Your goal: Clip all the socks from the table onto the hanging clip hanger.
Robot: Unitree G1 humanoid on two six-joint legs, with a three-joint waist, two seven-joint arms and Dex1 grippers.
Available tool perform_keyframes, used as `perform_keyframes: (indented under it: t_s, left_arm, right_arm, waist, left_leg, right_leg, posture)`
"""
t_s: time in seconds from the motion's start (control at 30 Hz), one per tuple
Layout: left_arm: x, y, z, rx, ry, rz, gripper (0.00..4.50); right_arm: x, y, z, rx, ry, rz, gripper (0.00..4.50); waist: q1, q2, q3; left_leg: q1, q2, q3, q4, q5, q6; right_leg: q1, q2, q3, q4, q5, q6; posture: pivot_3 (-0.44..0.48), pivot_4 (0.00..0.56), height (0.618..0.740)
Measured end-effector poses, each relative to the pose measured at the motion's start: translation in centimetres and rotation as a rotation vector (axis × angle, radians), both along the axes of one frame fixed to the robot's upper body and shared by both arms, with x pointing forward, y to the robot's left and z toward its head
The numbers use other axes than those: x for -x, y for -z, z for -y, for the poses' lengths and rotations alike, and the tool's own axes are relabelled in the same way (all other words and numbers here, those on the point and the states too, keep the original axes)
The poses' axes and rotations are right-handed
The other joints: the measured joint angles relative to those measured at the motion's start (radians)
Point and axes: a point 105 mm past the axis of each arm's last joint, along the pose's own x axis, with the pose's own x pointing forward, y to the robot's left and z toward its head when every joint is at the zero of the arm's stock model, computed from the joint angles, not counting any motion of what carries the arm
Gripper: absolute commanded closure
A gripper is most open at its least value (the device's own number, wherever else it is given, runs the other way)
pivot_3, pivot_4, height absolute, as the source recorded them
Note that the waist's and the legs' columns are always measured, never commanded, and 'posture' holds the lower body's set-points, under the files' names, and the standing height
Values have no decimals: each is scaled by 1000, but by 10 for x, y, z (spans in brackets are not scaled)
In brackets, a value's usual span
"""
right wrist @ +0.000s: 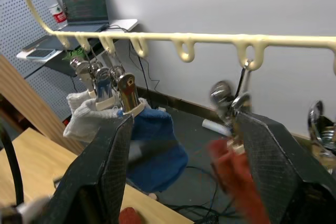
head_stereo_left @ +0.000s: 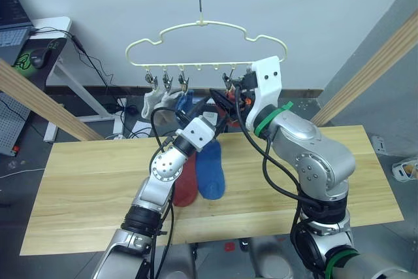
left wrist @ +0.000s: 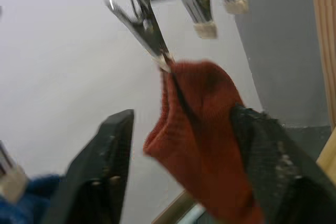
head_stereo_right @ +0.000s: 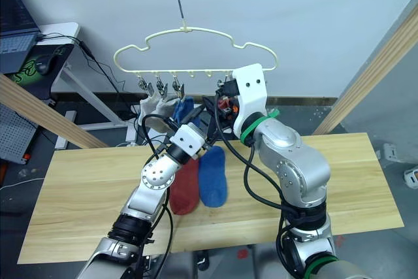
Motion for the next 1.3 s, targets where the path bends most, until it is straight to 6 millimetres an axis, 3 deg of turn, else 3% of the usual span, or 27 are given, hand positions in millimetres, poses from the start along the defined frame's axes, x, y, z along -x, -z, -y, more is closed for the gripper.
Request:
perform_keyframes:
  t_s: [0.17,0.47,0.7,0.87,1.0,1.3]
  left_arm:
    - [16,17,-15,-7,16,-137,472]
    - [51,20,-39,5,116,-343,472]
    - [75,8,-47,-18,268,-492,472]
    - [77,-14,-54,3,350,-547,472]
    - [76,-34,-51,4,412,-542,430]
    - [73,-55,-46,-9,492,-567,430]
  right_arm:
    - [6,2,9,75,-32,40,1262]
    - [25,11,25,157,-104,81,1262]
    - [30,19,45,186,-50,82,1262]
    - [26,21,53,181,19,81,1262]
    - [24,19,53,166,57,93,2517]
    - [10,37,55,152,170,43,2517]
  waist:
    - [-3,0,0]
    - [1,-3,-10]
    - [1,-7,-39]
    - [1,-9,-57]
    - [1,-11,-71]
    - [1,-13,-80]
  left_leg:
    - [0,0,0,0,0,0]
    - [0,0,0,0,0,0]
    - [1,-1,0,1,0,-1]
    - [2,-1,1,2,2,-3]
    - [2,-1,1,1,3,-4]
    - [2,0,1,2,4,-4]
  right_leg:
    - [0,1,0,0,0,0]
    - [0,2,0,0,0,0]
    - [0,3,0,0,0,0]
    - [0,7,0,1,0,0]
    - [1,8,1,1,0,0]
    - [1,9,1,1,2,-3]
  posture:
    - [-180,281,735]
    - [-169,241,735]
    - [-166,189,735]
    - [-162,175,735]
    - [-160,175,735]
    - [-159,189,735]
